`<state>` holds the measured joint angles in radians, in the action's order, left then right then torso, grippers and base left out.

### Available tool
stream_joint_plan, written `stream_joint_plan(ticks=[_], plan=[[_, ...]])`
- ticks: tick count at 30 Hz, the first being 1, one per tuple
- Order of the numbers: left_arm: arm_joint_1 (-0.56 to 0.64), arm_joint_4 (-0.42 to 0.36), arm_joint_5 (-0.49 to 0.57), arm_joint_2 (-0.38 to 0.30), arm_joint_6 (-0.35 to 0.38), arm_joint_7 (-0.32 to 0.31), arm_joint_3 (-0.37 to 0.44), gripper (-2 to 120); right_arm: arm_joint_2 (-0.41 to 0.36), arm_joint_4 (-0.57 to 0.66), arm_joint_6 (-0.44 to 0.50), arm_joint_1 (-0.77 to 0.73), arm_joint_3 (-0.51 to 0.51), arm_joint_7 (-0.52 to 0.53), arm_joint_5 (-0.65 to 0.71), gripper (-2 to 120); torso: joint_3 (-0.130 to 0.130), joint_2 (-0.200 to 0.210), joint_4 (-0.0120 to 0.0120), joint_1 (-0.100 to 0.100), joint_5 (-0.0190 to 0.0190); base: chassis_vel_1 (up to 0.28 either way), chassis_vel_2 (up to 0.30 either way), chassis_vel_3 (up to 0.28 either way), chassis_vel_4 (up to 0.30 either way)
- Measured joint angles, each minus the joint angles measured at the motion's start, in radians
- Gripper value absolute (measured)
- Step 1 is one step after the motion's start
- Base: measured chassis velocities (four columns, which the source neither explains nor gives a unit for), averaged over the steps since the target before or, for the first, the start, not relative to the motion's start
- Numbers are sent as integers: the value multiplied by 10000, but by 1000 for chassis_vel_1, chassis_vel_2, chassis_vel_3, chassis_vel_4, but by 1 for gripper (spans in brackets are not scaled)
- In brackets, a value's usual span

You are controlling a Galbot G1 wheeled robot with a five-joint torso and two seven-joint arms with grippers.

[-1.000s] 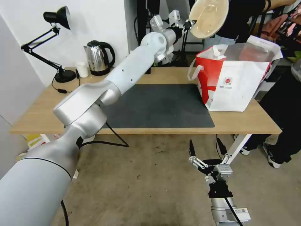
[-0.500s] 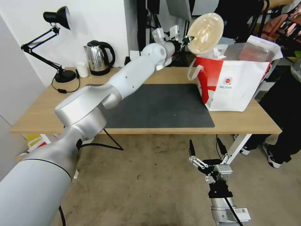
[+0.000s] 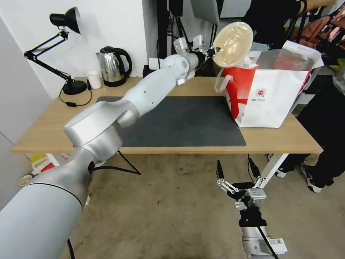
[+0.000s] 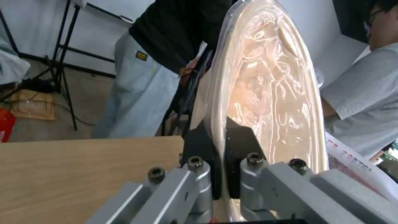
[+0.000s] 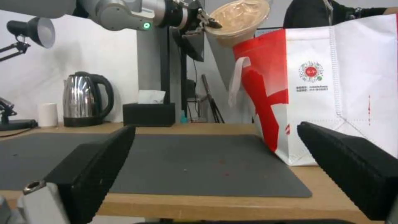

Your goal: Pick up the trash from the table and place it into the takeout bag.

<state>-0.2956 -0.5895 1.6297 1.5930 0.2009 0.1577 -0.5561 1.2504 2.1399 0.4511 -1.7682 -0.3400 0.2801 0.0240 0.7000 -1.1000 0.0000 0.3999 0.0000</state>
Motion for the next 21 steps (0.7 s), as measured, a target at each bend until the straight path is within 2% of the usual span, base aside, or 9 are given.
stream_joint_plan(ticks=[9, 15, 21], plan=[[-18, 77, -286, -6, 256, 136, 114, 1, 0, 0, 0, 0, 0, 0, 0, 100, 0, 1, 1, 0, 0, 0, 0, 0, 0], [-95, 144, -819, -6, 1131, 123, 168, 1, 0, 0, 0, 0, 0, 0, 0, 100, 0, 1, 1, 0, -1, 0, 0, 0, 0], [-130, 174, -1052, -6, 1478, 360, 306, 1, -1, 0, 0, 0, 0, 0, 0, 100, 0, 1, 0, 0, 0, 0, 0, 0, 0]])
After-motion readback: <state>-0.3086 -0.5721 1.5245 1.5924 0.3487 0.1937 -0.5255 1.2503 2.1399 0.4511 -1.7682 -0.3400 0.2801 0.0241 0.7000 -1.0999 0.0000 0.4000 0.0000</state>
